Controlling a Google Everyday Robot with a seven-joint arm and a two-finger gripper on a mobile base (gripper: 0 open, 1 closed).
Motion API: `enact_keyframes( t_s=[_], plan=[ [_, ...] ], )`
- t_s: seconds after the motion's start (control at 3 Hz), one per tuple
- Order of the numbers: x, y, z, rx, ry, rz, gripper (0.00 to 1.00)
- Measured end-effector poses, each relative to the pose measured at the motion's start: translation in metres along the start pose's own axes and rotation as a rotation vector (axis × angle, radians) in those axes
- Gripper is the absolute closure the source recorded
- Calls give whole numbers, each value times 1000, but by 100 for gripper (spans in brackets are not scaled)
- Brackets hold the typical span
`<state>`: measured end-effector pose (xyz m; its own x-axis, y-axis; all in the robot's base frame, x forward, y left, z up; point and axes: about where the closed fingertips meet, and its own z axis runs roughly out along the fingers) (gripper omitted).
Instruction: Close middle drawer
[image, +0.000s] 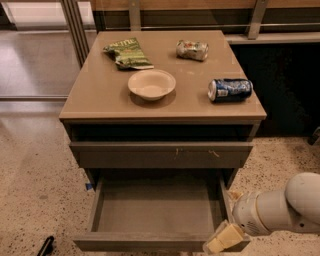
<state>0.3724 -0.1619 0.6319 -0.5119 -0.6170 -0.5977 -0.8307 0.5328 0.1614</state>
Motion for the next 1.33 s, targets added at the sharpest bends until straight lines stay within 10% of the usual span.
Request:
enact_keyframes(
  t_s=[1.33],
  plan=[
    [2,-18,11,47,-28,20,89]
  ],
)
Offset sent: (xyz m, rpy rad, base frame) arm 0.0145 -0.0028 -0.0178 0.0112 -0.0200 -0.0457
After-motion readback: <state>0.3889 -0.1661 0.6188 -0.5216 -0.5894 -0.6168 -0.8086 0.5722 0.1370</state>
